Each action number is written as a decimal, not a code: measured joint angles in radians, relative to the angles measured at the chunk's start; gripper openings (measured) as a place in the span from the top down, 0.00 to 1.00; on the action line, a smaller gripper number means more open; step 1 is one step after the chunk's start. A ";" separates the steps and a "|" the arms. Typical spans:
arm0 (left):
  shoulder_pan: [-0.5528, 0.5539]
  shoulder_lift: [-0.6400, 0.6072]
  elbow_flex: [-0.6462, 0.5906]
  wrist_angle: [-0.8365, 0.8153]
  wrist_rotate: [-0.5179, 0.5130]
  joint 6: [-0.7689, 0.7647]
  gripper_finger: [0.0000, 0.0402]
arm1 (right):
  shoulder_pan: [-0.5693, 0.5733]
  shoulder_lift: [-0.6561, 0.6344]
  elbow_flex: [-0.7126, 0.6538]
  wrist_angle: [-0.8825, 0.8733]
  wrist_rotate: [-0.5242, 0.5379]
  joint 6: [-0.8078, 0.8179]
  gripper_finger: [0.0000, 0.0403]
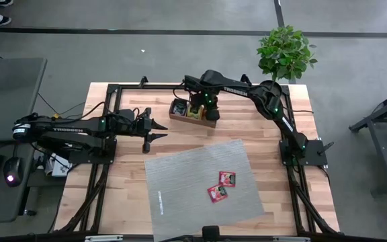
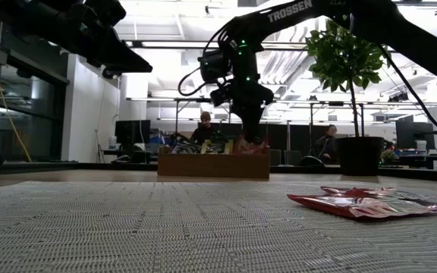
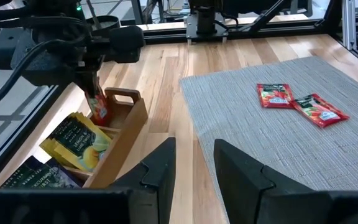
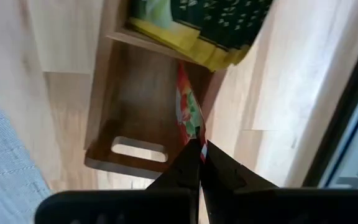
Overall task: Pick & Place Tea
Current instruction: Put the red tea bag into the right section of the wooden organizer
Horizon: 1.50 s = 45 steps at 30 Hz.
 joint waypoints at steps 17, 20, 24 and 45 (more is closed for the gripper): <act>0.000 0.000 0.000 -0.001 0.019 0.000 0.73 | 0.001 0.000 0.000 0.006 -0.015 0.076 0.75; 0.000 0.000 0.000 -0.003 0.019 0.001 0.73 | 0.002 -0.001 0.000 0.005 -0.016 0.093 0.68; 0.000 0.000 0.000 -0.018 0.019 0.001 0.73 | 0.002 -0.036 -0.001 -0.005 0.009 0.126 0.63; 0.000 0.046 -0.001 -0.033 0.034 -0.032 0.73 | 0.059 -0.588 -0.059 -0.113 -0.088 0.451 0.65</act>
